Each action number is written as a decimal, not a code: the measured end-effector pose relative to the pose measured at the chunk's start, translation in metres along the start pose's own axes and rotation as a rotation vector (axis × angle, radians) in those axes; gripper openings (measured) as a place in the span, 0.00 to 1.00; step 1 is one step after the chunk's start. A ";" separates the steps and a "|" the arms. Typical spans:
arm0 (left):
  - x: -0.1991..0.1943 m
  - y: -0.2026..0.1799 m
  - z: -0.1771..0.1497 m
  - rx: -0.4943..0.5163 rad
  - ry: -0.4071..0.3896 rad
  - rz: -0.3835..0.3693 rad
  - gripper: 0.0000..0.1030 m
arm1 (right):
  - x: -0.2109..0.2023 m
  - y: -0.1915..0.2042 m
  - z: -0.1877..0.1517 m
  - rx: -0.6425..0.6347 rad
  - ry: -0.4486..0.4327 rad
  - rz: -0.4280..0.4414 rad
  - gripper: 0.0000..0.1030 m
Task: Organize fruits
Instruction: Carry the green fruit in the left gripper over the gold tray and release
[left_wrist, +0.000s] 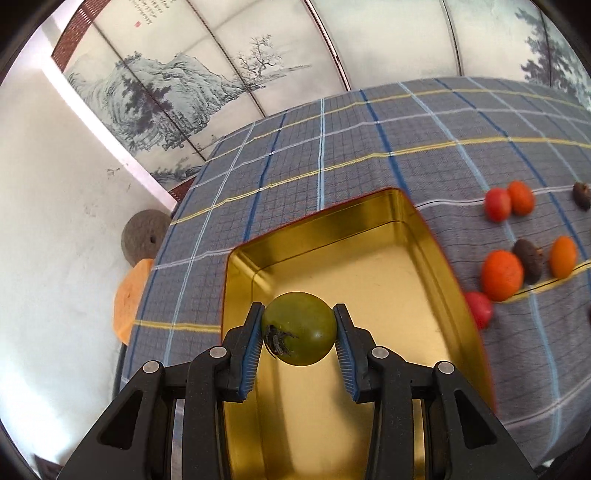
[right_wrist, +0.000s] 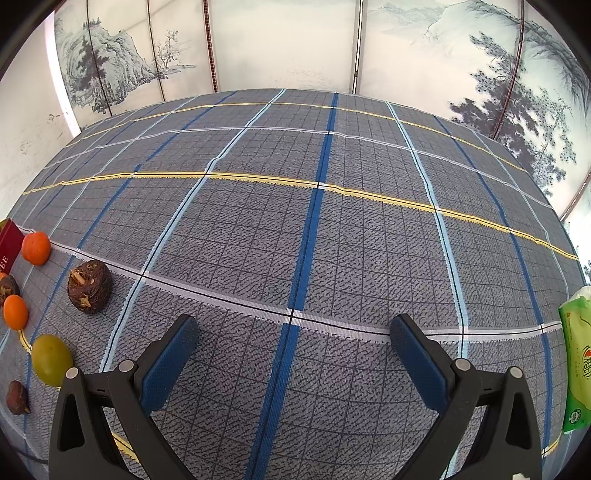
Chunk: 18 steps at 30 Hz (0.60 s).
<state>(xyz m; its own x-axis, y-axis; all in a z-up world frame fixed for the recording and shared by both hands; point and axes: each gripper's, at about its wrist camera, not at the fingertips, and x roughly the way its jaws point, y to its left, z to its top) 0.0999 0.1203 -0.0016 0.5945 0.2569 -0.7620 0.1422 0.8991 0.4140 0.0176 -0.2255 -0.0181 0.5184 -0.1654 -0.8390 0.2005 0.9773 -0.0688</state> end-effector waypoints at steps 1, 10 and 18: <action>0.005 0.002 0.002 0.013 0.002 0.002 0.38 | 0.000 0.000 0.000 0.000 0.000 0.000 1.00; 0.042 0.017 0.014 0.032 0.042 -0.011 0.39 | 0.001 0.000 -0.001 0.000 -0.001 -0.001 1.00; 0.061 0.024 0.020 0.056 0.049 0.014 0.39 | 0.001 0.000 -0.001 0.000 -0.001 -0.001 1.00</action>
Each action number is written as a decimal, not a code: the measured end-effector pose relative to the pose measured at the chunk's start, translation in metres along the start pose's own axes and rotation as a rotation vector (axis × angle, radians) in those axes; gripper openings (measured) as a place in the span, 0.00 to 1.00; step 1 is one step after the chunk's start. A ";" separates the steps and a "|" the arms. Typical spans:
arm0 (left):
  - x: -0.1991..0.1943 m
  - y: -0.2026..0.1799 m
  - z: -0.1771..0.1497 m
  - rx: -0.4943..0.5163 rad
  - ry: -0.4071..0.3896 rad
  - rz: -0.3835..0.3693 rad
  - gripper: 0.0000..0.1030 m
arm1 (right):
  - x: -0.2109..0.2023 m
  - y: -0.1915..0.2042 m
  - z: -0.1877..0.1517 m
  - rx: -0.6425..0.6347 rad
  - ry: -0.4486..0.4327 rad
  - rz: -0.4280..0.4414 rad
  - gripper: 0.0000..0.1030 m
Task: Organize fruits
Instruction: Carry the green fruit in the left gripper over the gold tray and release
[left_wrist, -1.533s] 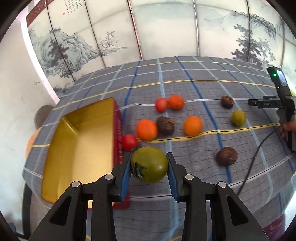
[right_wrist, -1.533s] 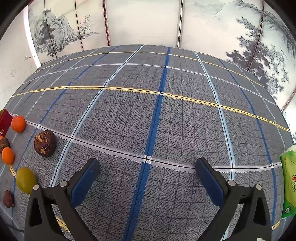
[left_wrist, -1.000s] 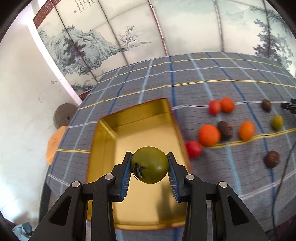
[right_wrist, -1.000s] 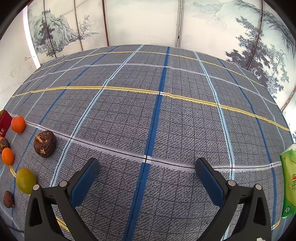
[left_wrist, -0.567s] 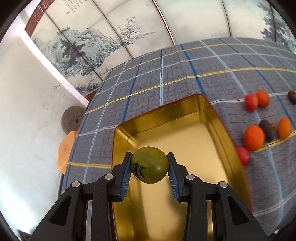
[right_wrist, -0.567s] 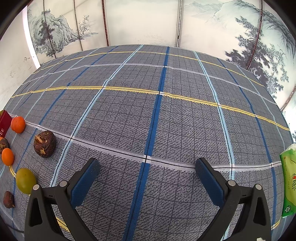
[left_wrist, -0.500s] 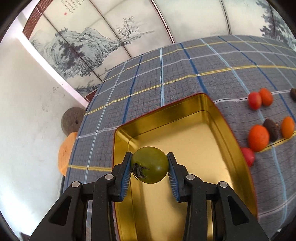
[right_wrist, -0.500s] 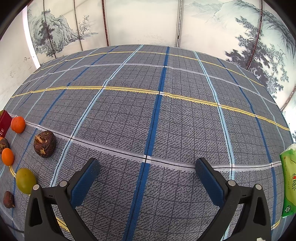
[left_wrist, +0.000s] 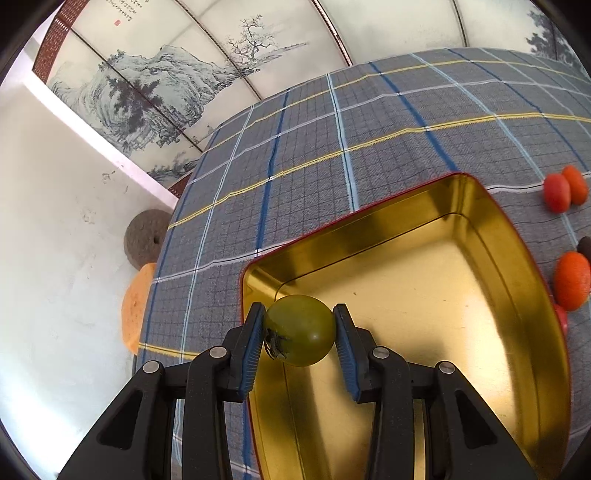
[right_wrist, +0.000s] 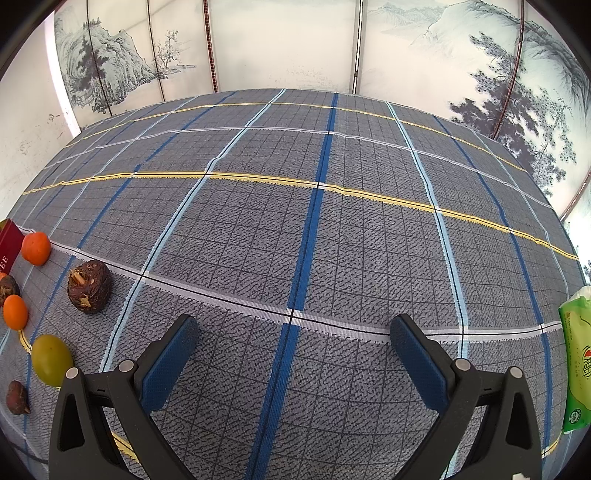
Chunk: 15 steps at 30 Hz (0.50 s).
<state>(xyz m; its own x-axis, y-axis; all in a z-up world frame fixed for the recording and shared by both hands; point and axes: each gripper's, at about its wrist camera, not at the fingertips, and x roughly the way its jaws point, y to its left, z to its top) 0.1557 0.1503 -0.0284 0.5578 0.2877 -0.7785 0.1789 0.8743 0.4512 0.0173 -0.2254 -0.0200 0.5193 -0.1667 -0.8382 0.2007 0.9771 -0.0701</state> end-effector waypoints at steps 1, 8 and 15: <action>0.002 0.001 0.001 0.000 0.002 0.004 0.39 | 0.000 0.000 0.000 0.000 0.000 0.000 1.00; 0.013 0.005 0.002 -0.003 0.009 0.000 0.39 | 0.000 0.000 0.000 0.000 0.000 0.000 1.00; 0.019 0.008 0.007 -0.003 0.009 0.009 0.39 | 0.000 -0.001 0.000 0.000 0.000 0.000 1.00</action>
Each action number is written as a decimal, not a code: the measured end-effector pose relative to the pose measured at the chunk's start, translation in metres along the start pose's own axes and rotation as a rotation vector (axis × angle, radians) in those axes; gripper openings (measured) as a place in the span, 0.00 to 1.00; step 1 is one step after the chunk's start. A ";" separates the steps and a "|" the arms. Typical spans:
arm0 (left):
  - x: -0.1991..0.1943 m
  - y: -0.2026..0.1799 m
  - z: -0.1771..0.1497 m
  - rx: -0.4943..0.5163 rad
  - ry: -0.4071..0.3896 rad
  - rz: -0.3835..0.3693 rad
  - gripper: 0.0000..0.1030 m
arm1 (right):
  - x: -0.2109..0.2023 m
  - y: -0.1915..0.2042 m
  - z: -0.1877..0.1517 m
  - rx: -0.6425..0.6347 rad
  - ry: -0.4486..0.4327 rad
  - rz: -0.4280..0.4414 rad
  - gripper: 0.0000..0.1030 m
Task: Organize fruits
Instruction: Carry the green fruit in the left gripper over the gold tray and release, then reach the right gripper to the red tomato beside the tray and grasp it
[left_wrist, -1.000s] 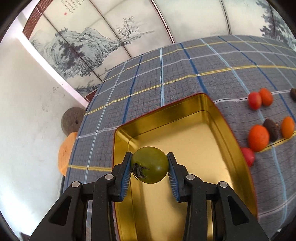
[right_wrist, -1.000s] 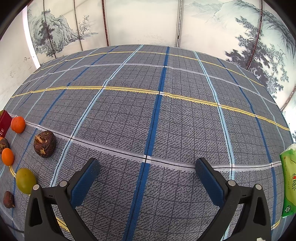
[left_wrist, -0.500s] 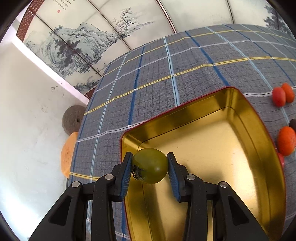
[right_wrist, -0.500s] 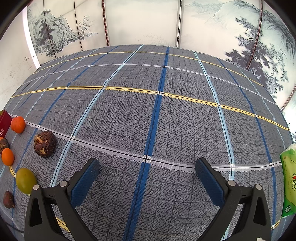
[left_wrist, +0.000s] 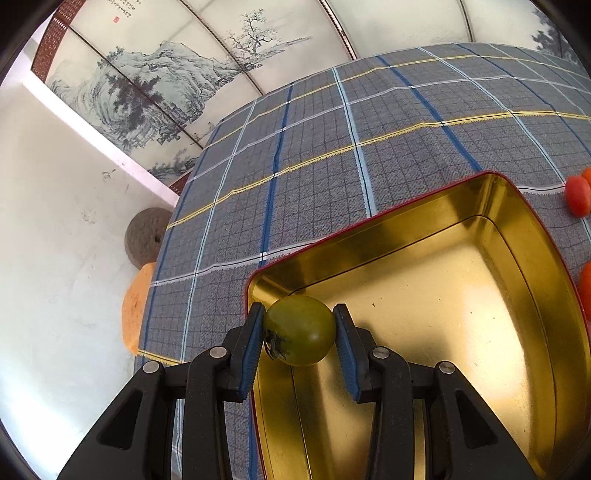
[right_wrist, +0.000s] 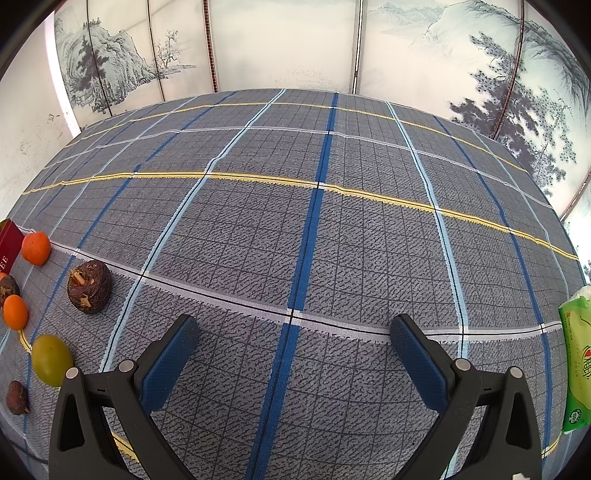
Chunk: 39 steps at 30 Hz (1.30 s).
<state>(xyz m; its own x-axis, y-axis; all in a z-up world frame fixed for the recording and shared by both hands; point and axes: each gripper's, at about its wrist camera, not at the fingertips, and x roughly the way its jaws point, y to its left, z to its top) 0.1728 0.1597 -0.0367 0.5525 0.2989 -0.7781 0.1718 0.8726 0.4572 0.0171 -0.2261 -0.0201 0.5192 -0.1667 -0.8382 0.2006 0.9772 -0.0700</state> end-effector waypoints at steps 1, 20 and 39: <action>0.001 -0.001 0.001 -0.001 0.000 0.003 0.39 | 0.000 0.000 0.000 0.000 0.000 0.000 1.00; -0.057 0.021 -0.022 -0.162 -0.155 -0.009 0.57 | 0.000 -0.003 -0.002 0.003 -0.002 -0.001 1.00; -0.159 0.003 -0.167 -0.406 -0.165 -0.187 0.57 | -0.117 0.317 0.004 -1.152 -0.085 0.578 0.41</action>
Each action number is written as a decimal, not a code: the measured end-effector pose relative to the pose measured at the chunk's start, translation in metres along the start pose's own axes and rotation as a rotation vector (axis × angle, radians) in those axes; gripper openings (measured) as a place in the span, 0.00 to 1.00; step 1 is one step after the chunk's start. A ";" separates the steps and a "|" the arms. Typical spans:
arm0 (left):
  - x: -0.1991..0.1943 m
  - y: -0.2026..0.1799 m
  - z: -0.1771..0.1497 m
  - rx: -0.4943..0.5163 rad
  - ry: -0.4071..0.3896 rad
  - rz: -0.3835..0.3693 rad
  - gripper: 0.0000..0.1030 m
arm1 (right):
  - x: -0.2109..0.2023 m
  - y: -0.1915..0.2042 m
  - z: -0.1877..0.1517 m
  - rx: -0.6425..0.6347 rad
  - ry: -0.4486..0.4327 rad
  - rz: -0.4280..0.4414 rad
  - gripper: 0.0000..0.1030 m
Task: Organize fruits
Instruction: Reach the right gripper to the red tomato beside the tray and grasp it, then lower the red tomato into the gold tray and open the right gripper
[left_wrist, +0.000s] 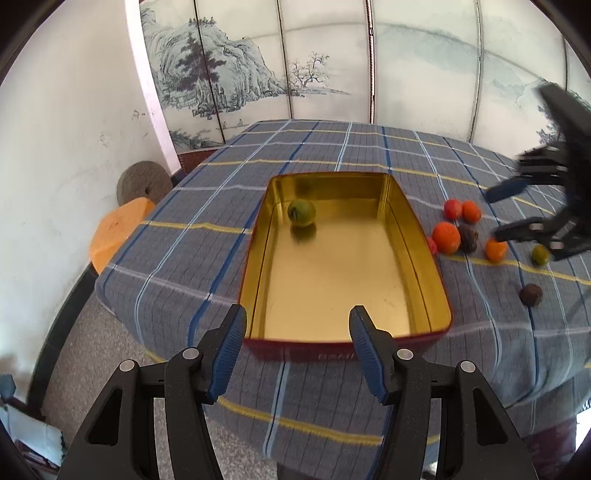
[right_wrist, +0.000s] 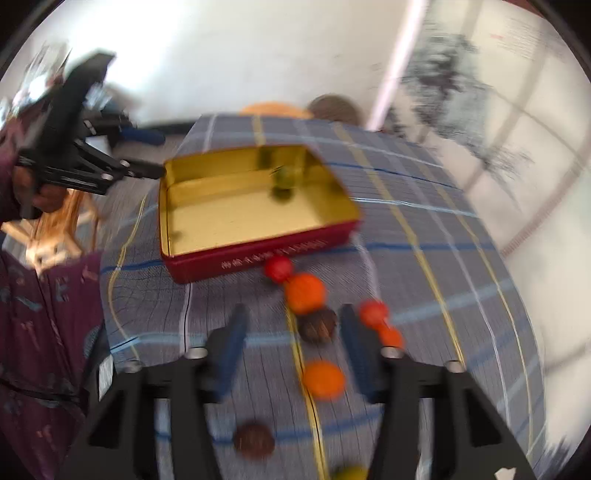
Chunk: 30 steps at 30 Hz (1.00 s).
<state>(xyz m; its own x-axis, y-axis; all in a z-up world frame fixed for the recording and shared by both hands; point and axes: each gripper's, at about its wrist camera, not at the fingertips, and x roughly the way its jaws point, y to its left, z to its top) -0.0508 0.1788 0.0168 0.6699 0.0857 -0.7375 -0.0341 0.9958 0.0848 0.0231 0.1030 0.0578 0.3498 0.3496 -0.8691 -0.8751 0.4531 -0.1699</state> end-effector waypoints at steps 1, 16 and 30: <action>-0.002 0.003 -0.002 -0.002 0.002 0.004 0.57 | 0.010 0.002 0.005 -0.020 0.020 0.018 0.41; 0.011 0.014 -0.011 -0.022 0.052 -0.041 0.59 | 0.104 0.001 0.028 -0.113 0.197 0.161 0.42; 0.005 0.003 -0.011 -0.006 0.031 -0.081 0.61 | 0.031 -0.017 0.035 0.044 0.035 0.079 0.27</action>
<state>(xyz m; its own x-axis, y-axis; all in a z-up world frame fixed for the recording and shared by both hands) -0.0552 0.1822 0.0058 0.6474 0.0054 -0.7621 0.0154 0.9997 0.0201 0.0605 0.1350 0.0502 0.2681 0.3570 -0.8948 -0.8837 0.4609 -0.0808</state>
